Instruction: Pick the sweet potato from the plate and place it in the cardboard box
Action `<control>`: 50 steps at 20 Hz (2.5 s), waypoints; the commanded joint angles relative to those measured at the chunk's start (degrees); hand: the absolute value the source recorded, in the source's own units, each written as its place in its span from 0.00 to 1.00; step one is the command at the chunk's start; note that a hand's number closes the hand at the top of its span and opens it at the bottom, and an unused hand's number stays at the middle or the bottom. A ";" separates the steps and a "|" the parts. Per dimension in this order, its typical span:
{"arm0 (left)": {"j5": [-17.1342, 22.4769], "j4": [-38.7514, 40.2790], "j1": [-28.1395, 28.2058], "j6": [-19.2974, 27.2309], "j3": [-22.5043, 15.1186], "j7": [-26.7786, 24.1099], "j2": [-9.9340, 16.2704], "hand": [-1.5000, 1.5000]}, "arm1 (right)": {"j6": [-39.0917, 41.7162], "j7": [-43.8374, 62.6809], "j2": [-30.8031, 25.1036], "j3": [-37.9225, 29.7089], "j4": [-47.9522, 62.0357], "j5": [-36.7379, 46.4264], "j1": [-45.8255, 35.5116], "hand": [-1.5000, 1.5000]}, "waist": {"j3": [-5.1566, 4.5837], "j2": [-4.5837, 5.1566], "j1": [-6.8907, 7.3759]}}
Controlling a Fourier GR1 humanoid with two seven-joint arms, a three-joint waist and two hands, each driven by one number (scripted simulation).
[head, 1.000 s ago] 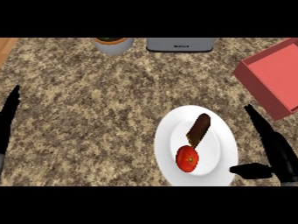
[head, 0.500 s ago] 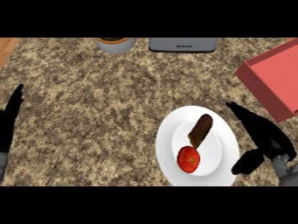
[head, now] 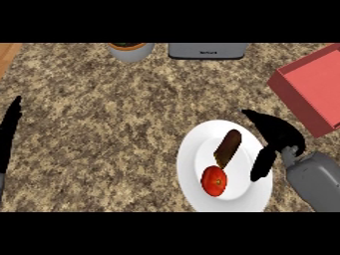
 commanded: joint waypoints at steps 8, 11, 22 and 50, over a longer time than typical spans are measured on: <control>-4.43 0.59 -1.07 -3.86 3.84 0.24 -3.96 0.50 | 2.56 -3.57 8.79 -3.84 5.87 10.28 0.70 0.00 | 0.02 -0.06 -0.51; -5.84 -3.75 1.96 -3.64 4.76 2.89 -4.76 0.50 | 6.72 -2.37 9.83 -6.86 3.03 9.78 0.06 0.00 | 0.02 -0.12 -0.40; -8.97 -9.36 2.87 -5.55 6.97 6.71 -6.09 0.50 | 7.27 -1.83 17.84 -5.84 -2.18 14.36 3.34 0.00 | 0.03 -0.20 -0.39; -10.76 -1.03 2.52 -7.63 12.92 -0.48 -8.85 0.50 | -10.43 -32.61 -6.32 -20.91 16.00 26.01 3.16 1.00 | 0.28 -0.11 -3.92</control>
